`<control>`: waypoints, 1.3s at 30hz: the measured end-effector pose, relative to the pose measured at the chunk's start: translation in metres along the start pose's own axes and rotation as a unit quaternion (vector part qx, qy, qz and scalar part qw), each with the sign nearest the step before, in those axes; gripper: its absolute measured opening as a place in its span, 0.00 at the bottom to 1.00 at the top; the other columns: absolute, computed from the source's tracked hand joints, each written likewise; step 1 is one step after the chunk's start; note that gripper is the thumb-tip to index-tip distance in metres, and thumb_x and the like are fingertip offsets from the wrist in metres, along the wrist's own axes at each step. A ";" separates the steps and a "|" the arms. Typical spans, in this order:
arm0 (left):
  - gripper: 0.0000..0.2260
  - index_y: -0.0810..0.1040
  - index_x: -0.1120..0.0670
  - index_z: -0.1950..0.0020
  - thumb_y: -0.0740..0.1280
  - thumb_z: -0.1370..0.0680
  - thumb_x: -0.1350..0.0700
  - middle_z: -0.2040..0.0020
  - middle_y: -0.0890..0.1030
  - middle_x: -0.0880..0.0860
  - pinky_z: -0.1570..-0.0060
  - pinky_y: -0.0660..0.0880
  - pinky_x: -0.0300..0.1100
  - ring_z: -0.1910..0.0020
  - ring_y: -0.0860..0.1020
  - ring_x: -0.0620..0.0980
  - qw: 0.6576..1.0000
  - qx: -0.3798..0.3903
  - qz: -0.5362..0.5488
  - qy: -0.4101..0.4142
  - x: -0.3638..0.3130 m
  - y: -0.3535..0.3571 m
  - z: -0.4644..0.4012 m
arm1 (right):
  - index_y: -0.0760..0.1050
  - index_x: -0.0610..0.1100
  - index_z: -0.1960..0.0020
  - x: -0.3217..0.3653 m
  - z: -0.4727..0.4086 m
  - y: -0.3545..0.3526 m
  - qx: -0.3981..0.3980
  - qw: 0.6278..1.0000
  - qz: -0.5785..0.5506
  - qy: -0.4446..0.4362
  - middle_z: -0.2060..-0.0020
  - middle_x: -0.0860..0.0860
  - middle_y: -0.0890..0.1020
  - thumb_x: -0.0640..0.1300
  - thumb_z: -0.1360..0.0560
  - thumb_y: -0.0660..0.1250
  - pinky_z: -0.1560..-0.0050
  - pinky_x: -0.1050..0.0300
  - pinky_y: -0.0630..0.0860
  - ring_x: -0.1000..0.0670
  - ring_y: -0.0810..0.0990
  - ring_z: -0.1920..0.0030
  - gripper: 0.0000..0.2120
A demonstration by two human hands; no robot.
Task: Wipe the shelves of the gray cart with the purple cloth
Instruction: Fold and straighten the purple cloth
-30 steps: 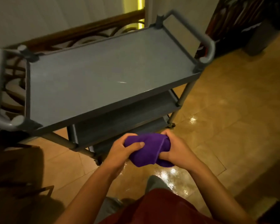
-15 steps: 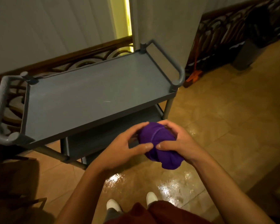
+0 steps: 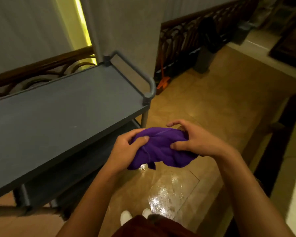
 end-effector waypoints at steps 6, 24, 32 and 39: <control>0.09 0.85 0.40 0.50 0.66 0.20 0.50 0.54 0.86 0.50 0.46 0.80 0.52 0.53 0.84 0.51 0.999 0.002 0.047 -0.005 -0.016 0.023 -0.041 | 0.76 0.52 0.50 -0.028 0.015 -0.044 -0.072 0.996 0.024 0.050 0.58 0.52 0.85 0.41 0.31 0.79 0.64 0.58 0.78 0.59 0.80 0.66 0.16; 0.11 0.80 0.53 0.42 0.58 0.16 0.58 0.51 0.86 0.53 0.49 0.81 0.44 0.48 0.84 0.50 0.956 -0.078 0.284 0.015 -0.086 0.146 -0.231 | 0.75 0.68 0.39 -0.135 -0.126 -0.147 0.082 0.990 -0.110 -0.017 0.42 0.64 0.83 0.60 0.31 0.79 0.49 0.73 0.76 0.63 0.82 0.42 0.24; 0.13 0.80 0.52 0.36 0.60 0.17 0.59 0.49 0.85 0.54 0.49 0.78 0.43 0.49 0.82 0.48 0.966 -0.145 0.206 0.060 -0.140 0.140 -0.323 | 0.80 0.51 0.40 -0.111 -0.212 -0.216 0.085 0.969 -0.216 -0.087 0.46 0.55 0.87 0.60 0.37 0.82 0.52 0.63 0.81 0.54 0.86 0.45 0.29; 0.36 0.54 0.49 0.20 0.70 0.22 0.50 0.58 0.87 0.43 0.56 0.80 0.35 0.54 0.85 0.42 0.960 -0.231 0.143 0.073 -0.121 0.101 -0.409 | 0.81 0.65 0.51 -0.065 -0.291 -0.235 0.080 0.969 -0.199 -0.123 0.50 0.56 0.87 0.53 0.32 0.80 0.51 0.58 0.84 0.54 0.87 0.50 0.14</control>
Point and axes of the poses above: each hand's wrist, its own z-axis away from the middle knuckle, its own y-axis out of the palm, x = y × z, the point moved 6 cm from there along -z, towards the middle knuckle
